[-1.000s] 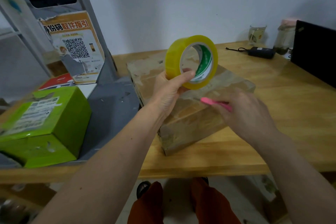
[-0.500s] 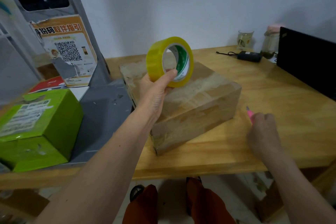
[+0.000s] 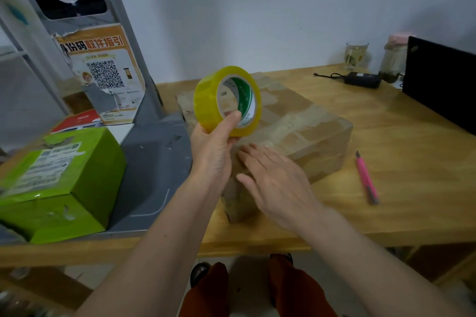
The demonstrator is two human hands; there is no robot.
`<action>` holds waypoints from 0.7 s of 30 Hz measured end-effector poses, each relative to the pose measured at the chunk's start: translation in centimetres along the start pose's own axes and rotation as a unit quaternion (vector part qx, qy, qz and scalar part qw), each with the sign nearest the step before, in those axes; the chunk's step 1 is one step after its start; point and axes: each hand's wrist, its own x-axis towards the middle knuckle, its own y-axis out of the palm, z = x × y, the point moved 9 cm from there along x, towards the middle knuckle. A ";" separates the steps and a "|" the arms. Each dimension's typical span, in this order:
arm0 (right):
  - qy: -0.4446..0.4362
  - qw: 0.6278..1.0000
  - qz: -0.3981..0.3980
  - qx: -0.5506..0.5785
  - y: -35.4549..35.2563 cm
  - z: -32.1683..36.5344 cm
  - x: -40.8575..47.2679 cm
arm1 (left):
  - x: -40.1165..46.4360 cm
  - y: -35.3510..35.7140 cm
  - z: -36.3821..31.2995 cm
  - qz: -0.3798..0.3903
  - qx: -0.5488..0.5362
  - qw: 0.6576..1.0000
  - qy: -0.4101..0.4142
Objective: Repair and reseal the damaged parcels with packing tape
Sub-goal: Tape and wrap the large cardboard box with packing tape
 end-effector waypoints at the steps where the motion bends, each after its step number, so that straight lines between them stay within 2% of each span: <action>1: 0.008 1.000 0.010 -0.009 0.1 -0.5 0.3 | 0.0 0.0 0.0 0.000 -0.001 1.000 0.001; 5: 0.050 0.997 0.049 -0.010 0.5 -2.8 1.0 | 0.0 0.0 0.1 0.011 -0.001 1.000 -0.005; 15: 0.083 0.996 0.042 -0.015 0.8 -5.3 -1.3 | -0.6 0.5 -0.1 0.034 -0.043 0.998 -0.017; 18: 0.157 0.984 0.008 0.083 -0.7 -6.8 -1.5 | -0.6 0.5 -0.2 0.037 -0.061 0.997 -0.018; 21: 0.228 0.940 -0.067 0.244 -3.2 -6.7 -1.3 | -0.8 0.6 -0.3 0.043 -0.066 0.997 -0.018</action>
